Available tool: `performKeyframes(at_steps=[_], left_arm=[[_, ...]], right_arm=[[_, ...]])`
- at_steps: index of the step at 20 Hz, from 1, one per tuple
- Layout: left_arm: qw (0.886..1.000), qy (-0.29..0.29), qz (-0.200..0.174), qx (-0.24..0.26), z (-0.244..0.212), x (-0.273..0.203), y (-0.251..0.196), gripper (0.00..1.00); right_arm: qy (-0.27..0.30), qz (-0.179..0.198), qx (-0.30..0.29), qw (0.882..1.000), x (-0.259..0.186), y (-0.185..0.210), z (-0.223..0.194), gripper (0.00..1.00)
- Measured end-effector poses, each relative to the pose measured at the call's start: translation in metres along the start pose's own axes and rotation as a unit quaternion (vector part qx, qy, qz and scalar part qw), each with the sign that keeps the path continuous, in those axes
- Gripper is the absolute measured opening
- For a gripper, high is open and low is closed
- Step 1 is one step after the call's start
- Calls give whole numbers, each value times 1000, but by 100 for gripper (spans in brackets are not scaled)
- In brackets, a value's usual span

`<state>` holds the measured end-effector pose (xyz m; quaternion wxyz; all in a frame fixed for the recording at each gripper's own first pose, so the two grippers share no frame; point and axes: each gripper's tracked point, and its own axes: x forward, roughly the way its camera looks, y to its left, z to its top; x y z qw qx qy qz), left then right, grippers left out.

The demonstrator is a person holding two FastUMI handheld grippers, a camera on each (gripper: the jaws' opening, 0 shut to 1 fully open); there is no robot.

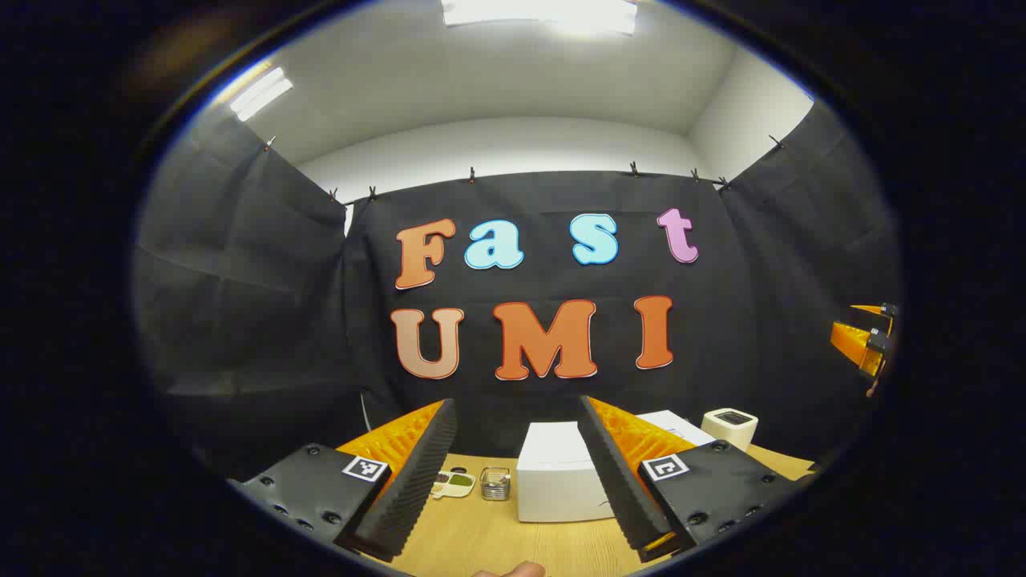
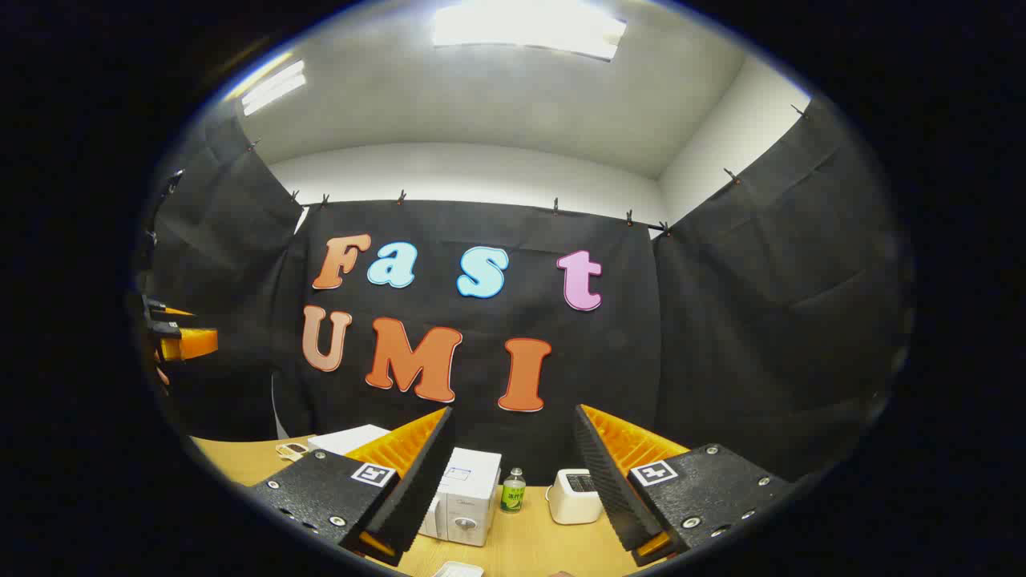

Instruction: Open the microwave oven with the left hand, put the food in, and close the microwave oven.

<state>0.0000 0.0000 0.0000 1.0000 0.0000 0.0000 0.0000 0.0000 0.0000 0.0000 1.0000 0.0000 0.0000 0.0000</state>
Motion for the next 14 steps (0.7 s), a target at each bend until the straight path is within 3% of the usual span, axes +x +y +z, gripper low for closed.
performKeyframes(at_steps=[14], left_arm=[[1000,-17,6,-12,14,1,-6,98]], right_arm=[[-13,34,11,999,-2,15,8,91]])
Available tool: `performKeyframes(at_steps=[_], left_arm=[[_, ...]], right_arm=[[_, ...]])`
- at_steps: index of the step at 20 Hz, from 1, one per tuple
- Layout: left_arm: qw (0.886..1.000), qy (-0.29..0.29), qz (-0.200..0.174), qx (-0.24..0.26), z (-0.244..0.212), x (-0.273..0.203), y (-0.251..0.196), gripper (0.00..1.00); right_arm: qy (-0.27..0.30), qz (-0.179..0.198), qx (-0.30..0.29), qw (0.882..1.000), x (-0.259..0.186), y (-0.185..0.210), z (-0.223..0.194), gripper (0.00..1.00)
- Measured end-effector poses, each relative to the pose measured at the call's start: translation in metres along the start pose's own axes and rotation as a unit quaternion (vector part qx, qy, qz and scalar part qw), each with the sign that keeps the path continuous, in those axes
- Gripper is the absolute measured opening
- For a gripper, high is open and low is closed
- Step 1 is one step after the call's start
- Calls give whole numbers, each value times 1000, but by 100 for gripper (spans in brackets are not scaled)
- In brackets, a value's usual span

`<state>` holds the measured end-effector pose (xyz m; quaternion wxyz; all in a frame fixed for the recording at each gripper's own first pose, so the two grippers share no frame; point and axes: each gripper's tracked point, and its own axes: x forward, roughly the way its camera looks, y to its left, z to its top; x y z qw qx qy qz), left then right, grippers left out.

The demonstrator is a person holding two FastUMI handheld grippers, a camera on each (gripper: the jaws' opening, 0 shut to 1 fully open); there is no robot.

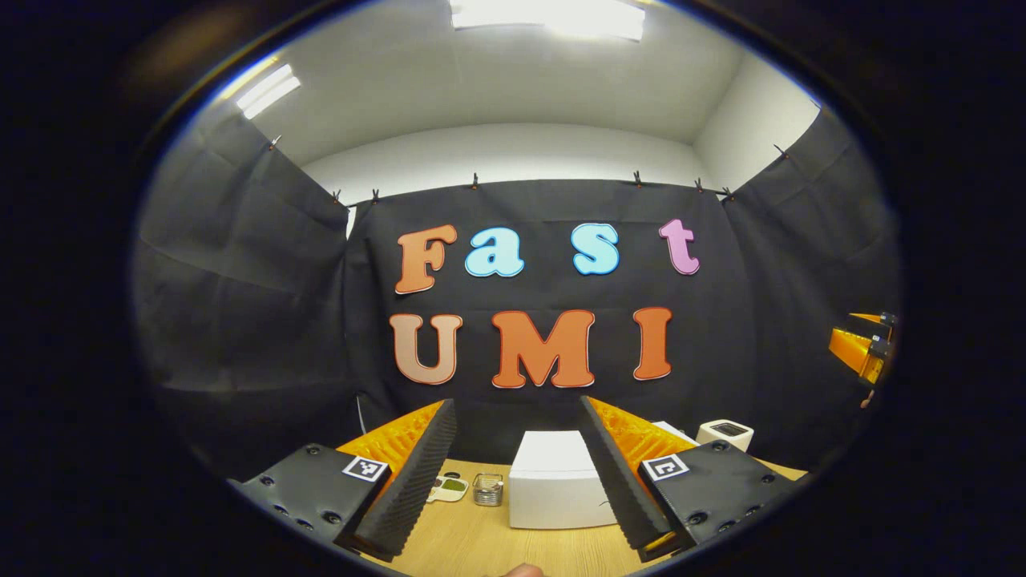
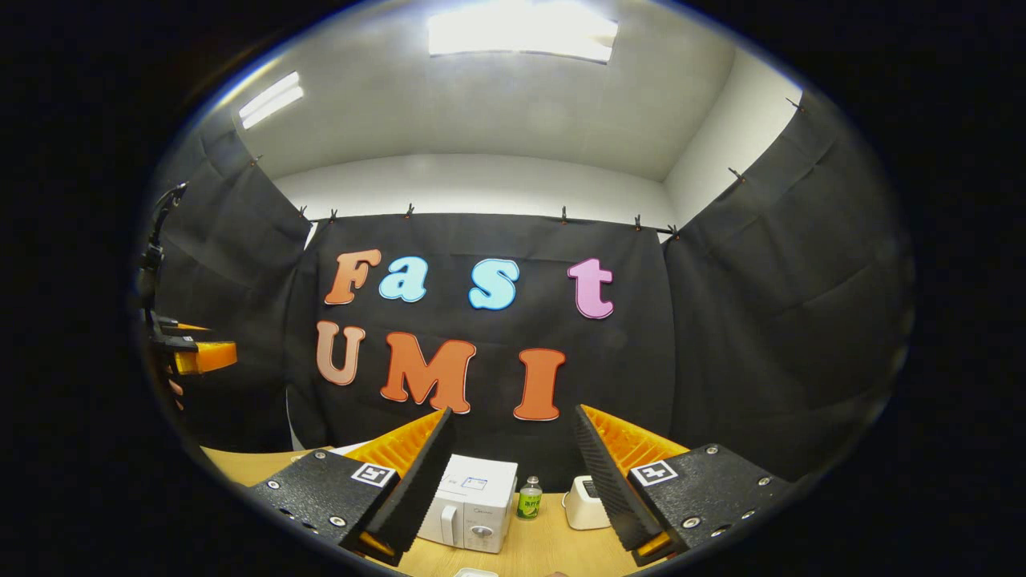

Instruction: Open the microwave oven with the left hand, put the food in, and close the microwave oven.

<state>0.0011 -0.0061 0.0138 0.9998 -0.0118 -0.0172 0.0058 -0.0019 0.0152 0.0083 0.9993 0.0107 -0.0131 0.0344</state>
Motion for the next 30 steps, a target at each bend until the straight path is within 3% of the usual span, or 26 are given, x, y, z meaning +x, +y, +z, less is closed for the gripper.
performKeyframes(at_steps=[18,25,30], left_arm=[[999,-30,0,35,-3,10,-29,97],[998,-38,-26,36,-35,16,-81,97],[997,-33,-68,26,-77,22,-138,97]], right_arm=[[8,6,4,1000,4,-10,-23,94],[24,8,20,999,1,-24,-63,94],[27,8,15,999,-4,-38,-86,94]])
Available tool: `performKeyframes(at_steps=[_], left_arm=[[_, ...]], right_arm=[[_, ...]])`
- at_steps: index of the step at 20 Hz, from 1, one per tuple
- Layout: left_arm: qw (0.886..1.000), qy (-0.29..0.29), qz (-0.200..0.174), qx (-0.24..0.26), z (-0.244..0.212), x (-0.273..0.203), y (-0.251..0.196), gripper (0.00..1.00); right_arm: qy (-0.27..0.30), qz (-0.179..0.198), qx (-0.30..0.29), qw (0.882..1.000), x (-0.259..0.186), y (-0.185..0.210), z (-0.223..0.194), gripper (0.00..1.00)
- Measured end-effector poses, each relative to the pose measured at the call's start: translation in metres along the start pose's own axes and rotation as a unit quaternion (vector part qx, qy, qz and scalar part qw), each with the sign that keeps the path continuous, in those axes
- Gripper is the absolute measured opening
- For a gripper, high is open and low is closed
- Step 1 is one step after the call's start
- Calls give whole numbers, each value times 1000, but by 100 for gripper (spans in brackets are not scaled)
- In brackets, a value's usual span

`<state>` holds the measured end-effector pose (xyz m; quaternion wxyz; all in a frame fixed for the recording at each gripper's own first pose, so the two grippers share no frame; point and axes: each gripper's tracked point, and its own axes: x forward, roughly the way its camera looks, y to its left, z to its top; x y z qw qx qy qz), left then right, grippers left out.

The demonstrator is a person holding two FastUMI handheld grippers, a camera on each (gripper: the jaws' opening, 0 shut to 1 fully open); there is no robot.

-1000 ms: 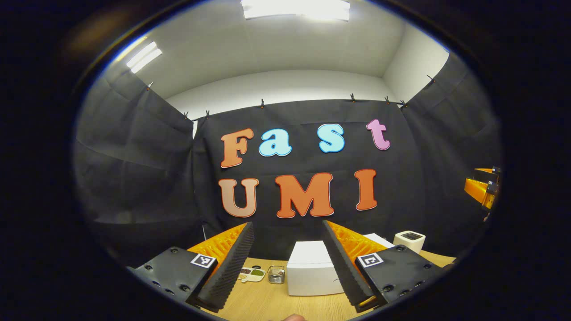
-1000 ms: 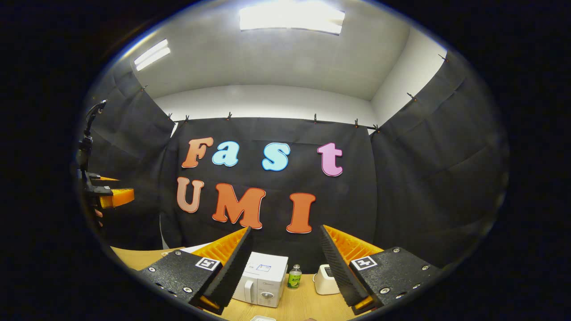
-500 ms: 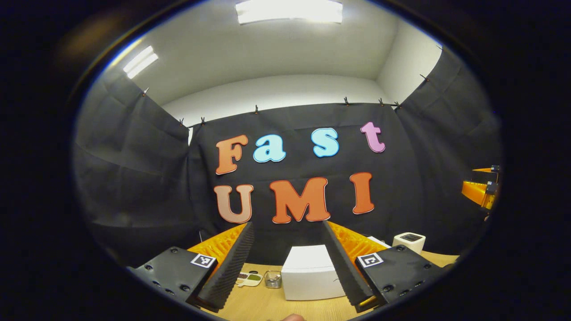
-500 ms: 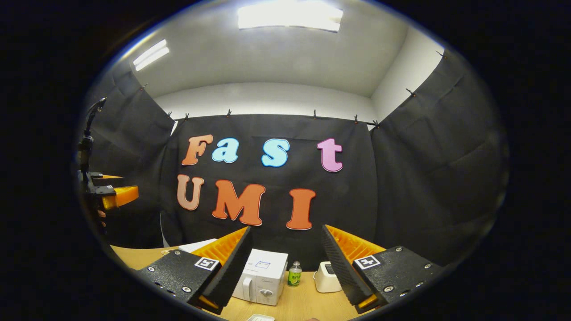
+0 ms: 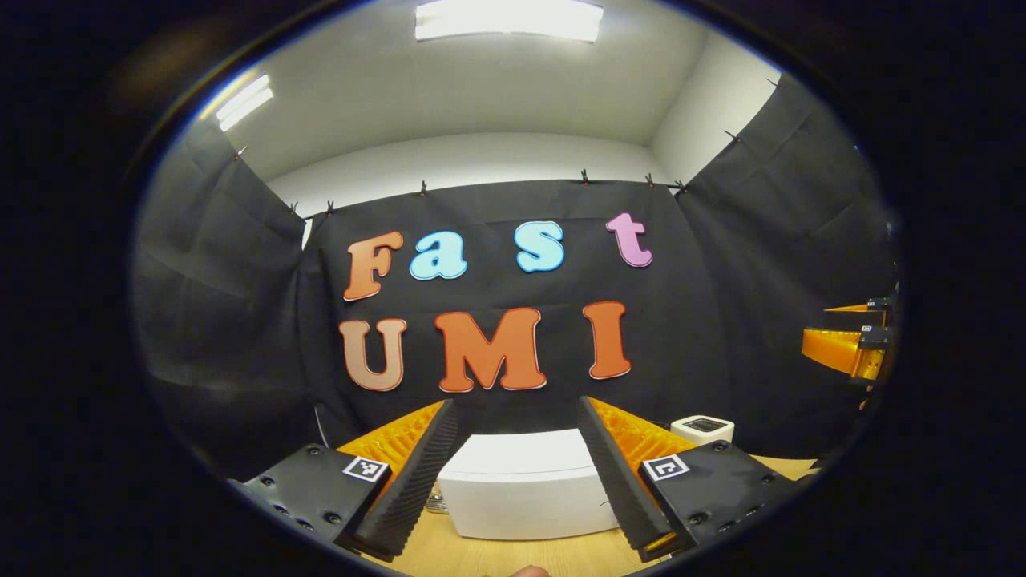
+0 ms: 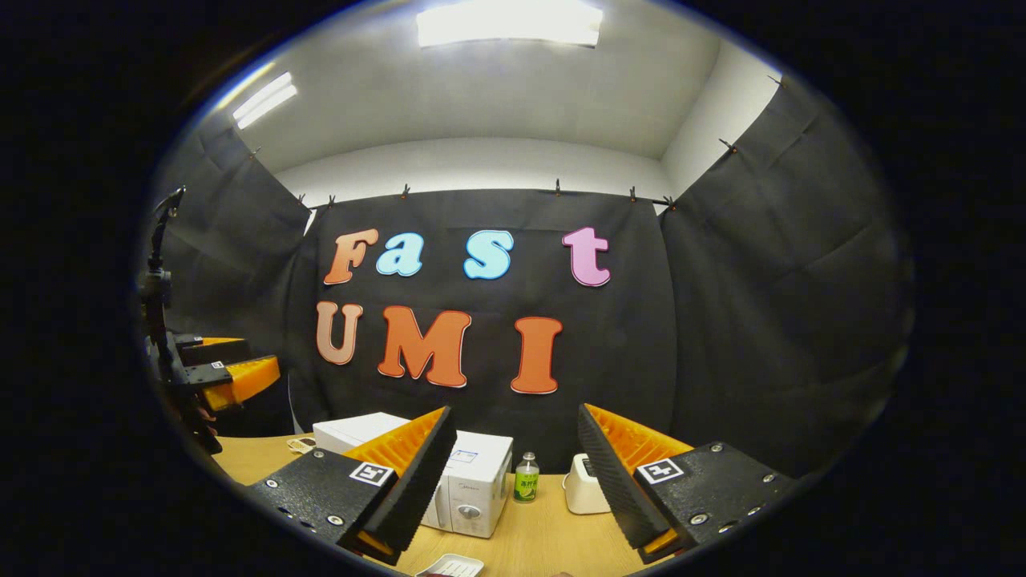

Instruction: Open the microwave oven with the left hand, put the food in, and close the microwave oven.

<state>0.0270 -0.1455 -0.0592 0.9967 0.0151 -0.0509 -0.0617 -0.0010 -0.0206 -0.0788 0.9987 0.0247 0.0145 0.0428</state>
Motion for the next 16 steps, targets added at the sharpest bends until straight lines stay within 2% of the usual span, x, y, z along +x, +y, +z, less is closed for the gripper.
performKeyframes(at_steps=[6,8,11,14,15,16], left_arm=[[998,40,-44,-2,-64,10,-72,97],[997,53,-52,-4,-85,16,-87,100],[995,71,-68,-13,-116,23,-113,97],[993,88,-76,-26,-144,33,-131,100],[992,93,-81,-33,-155,36,-139,97],[991,100,-85,-36,-165,39,-147,100]], right_arm=[[21,-15,-4,1000,-8,-23,-42,94],[31,-16,2,999,-11,-30,-57,94],[42,-18,9,999,-14,-41,-79,95],[43,-25,3,999,-19,-53,-93,95],[42,-23,7,999,-21,-54,-97,95],[41,-21,12,999,-24,-54,-102,95]])
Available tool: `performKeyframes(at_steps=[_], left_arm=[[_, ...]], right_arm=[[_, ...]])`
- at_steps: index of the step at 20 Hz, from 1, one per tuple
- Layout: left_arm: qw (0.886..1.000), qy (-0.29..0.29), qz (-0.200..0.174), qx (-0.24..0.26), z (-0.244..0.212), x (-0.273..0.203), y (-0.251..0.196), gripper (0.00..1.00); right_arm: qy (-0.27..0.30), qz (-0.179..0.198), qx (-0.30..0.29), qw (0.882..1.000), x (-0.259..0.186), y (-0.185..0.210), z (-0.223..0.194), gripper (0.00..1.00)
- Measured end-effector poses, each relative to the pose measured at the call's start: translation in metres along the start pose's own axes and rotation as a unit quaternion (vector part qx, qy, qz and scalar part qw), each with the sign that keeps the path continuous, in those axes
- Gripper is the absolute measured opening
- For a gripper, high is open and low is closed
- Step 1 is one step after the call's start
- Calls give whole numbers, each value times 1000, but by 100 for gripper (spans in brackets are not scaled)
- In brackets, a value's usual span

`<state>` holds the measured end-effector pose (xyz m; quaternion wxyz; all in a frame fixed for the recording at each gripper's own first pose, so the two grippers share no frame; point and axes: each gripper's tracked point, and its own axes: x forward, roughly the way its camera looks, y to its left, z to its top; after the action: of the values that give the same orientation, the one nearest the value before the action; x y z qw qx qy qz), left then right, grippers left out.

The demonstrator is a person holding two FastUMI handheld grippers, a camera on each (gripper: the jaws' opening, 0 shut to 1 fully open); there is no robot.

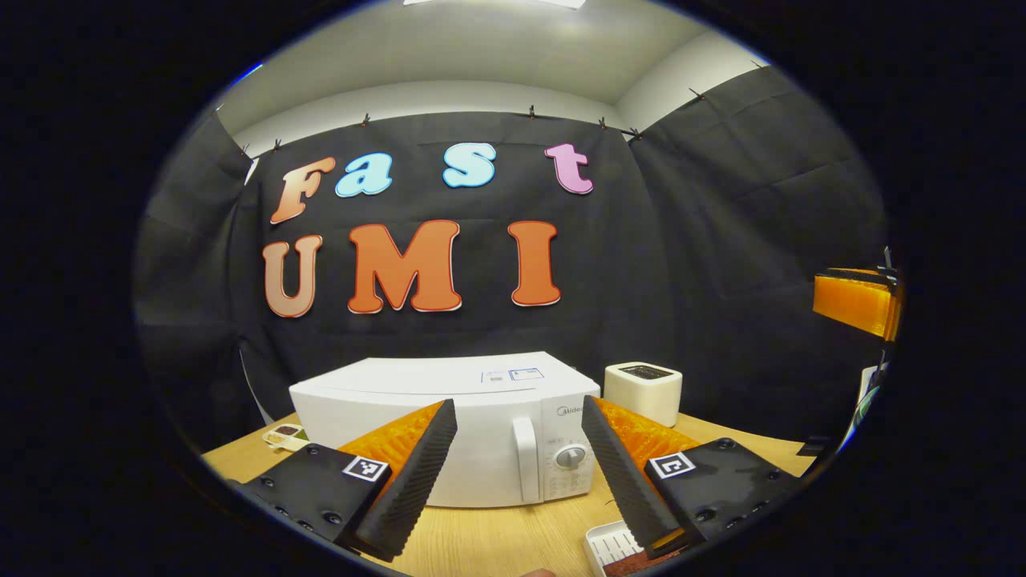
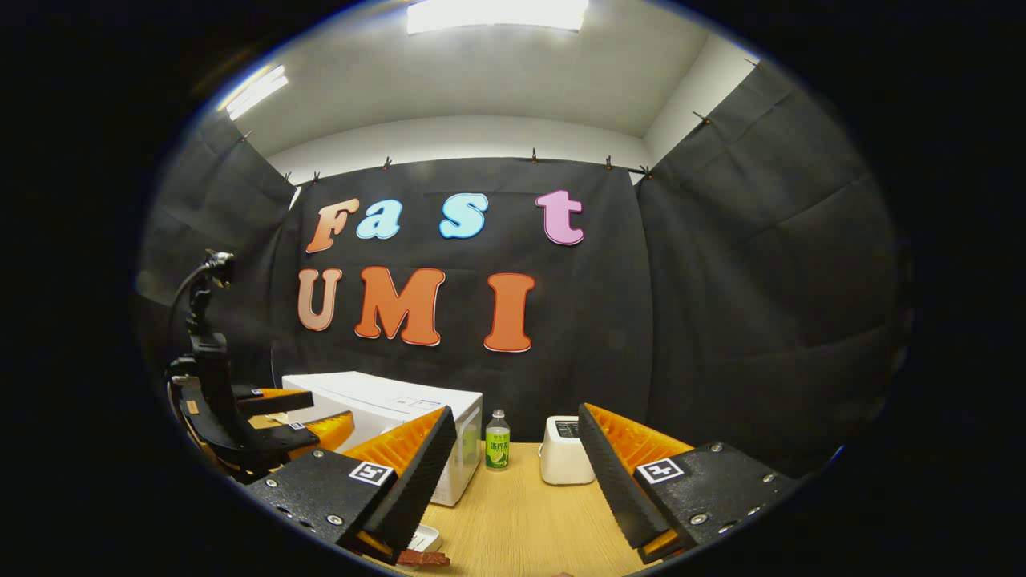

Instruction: Open the microwave oven with the left hand, put the food in, and close the microwave oven.

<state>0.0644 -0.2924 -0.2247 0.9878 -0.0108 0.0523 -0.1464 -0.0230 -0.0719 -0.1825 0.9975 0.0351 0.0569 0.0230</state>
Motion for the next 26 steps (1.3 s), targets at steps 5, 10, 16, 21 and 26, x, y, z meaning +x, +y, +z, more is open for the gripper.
performKeyframes(at_steps=[5,10,16,21,26], left_arm=[[999,48,14,13,-65,39,-10,100],[993,101,51,-12,-123,69,13,100],[989,136,53,-23,-153,86,17,84],[987,155,51,-13,-165,94,9,63],[990,133,37,-8,-163,97,1,24]], right_arm=[[19,-12,-3,1000,-5,-21,-34,95],[26,-17,0,1000,-9,-32,-51,95],[46,-19,15,999,-9,-29,-73,95],[59,-21,5,998,-13,-28,-87,95],[76,-25,14,997,-19,-28,-99,95]])
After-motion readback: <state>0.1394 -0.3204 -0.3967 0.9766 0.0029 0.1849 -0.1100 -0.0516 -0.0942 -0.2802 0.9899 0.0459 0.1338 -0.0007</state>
